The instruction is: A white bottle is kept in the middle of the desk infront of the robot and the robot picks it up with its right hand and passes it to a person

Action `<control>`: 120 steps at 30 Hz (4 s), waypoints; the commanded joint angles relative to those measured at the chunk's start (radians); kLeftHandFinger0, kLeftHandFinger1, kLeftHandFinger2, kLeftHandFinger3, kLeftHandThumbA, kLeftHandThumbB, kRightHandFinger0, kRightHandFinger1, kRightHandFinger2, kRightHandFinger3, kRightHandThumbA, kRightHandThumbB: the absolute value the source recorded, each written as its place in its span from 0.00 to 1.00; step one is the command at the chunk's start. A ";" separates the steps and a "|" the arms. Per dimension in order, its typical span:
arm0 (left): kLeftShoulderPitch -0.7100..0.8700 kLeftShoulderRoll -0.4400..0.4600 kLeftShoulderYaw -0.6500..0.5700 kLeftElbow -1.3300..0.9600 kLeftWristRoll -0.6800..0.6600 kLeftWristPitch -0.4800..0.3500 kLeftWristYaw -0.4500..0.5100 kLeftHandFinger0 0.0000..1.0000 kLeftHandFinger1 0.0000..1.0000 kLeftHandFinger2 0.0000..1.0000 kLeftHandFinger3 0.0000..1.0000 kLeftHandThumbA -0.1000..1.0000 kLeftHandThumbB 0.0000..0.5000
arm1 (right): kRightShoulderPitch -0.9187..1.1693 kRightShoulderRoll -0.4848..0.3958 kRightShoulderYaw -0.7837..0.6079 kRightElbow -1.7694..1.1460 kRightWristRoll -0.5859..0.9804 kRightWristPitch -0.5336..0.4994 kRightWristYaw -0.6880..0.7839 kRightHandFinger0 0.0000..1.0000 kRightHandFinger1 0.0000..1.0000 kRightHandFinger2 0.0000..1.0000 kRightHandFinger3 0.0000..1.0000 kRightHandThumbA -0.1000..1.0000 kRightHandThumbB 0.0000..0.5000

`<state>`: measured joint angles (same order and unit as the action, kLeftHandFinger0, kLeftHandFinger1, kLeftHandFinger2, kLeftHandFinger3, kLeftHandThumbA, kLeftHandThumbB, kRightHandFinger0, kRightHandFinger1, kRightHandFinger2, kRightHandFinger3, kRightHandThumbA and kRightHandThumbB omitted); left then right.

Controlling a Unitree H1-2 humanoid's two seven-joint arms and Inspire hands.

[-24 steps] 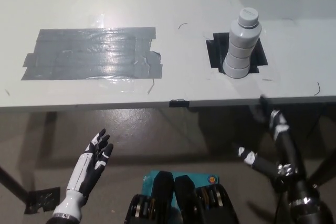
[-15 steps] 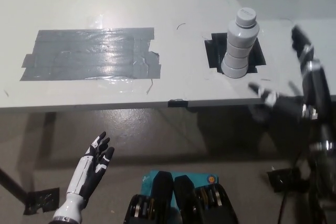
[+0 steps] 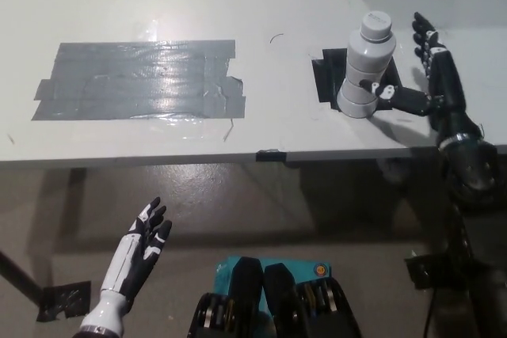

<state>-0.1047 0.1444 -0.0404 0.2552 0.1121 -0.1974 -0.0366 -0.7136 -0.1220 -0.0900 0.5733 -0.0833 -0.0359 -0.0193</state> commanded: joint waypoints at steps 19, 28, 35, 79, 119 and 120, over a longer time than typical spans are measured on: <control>-0.019 0.001 0.004 -0.023 0.000 -0.023 0.004 1.00 1.00 1.00 1.00 0.89 0.20 | -0.345 0.022 0.020 0.544 0.073 -0.048 0.060 1.00 1.00 1.00 1.00 0.84 0.94; -0.019 0.002 0.005 -0.035 -0.007 -0.011 -0.001 1.00 1.00 1.00 1.00 0.89 0.23 | -0.401 0.017 0.112 0.660 -0.027 -0.079 -0.107 0.00 0.26 0.57 0.38 0.00 0.43; -0.021 0.004 0.007 -0.036 -0.006 -0.018 0.001 1.00 1.00 1.00 1.00 0.89 0.21 | -0.383 0.006 0.150 0.670 -0.034 -0.107 -0.118 0.05 0.52 0.85 0.83 0.00 0.30; -0.034 0.006 0.010 -0.032 -0.007 -0.017 0.000 1.00 1.00 1.00 1.00 0.89 0.22 | -0.528 0.149 0.247 0.750 -0.081 -0.103 -0.106 0.04 0.53 0.85 0.75 0.00 0.33; -0.053 0.012 0.014 -0.016 -0.009 -0.007 0.001 1.00 1.00 1.00 1.00 0.87 0.16 | 0.237 -0.008 0.203 -0.937 -0.055 0.033 0.107 1.00 1.00 1.00 1.00 0.99 0.63; -0.050 0.012 0.016 -0.016 -0.015 -0.007 -0.001 1.00 1.00 1.00 1.00 0.85 0.16 | 0.281 -0.008 0.204 -0.969 -0.046 0.020 0.107 1.00 1.00 1.00 1.00 1.00 0.61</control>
<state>-0.1248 0.1439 -0.0387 0.2638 0.1106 -0.1781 -0.0372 -0.7360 -0.0585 0.1187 0.5669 -0.1297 -0.1235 0.0196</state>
